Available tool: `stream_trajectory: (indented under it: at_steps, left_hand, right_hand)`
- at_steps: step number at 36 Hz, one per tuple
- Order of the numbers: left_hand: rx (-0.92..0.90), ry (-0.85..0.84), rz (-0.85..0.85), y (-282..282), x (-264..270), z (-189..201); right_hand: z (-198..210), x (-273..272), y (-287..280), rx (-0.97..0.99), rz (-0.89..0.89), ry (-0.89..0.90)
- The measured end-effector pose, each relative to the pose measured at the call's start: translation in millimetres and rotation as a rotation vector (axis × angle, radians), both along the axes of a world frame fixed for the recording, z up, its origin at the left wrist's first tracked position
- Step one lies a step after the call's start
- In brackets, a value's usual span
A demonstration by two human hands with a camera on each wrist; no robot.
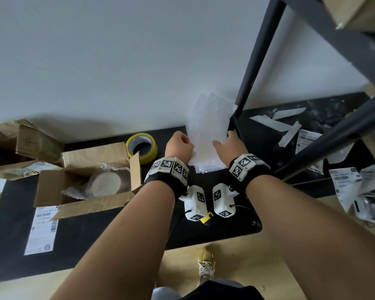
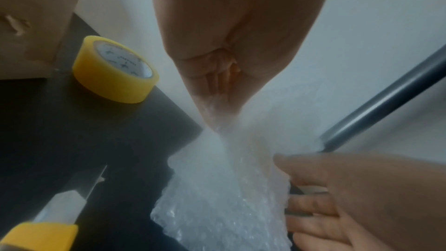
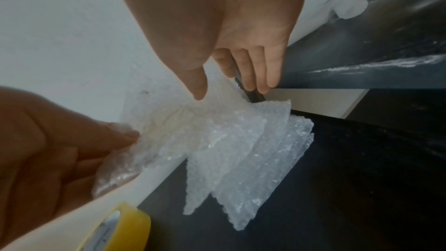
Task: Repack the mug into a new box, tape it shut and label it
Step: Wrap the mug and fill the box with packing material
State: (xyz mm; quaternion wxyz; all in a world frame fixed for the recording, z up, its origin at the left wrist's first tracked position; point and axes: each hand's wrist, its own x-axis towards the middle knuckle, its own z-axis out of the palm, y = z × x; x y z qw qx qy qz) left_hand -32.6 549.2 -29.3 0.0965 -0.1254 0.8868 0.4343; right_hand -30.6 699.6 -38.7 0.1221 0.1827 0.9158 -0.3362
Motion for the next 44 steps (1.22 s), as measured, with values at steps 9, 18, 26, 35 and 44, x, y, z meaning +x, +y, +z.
stream_trajectory:
  at_steps: [9,18,26,35,44]
  left_hand:
    - [-0.041,-0.068,-0.042,-12.8,9.6,1.2]
    - [-0.156,0.048,-0.070,-25.5,6.9,24.0]
    - [-0.038,0.269,0.005,-66.6,-5.0,83.5]
    - [0.129,0.302,0.261,-149.2,6.9,104.2]
    - [-0.034,0.141,0.464,-233.3,45.6,88.9]
  right_hand:
    - [10.1,6.0,-9.1,-0.061,-0.105,0.183]
    - [33.1,10.1,-18.9,0.040,0.019,0.324]
    - [81.7,8.3,-59.3,-0.012,0.066,0.389]
    - [109.7,12.7,-115.1,-0.066,0.079,0.343]
    - [97.0,24.5,-190.1,-0.074,0.142,0.388]
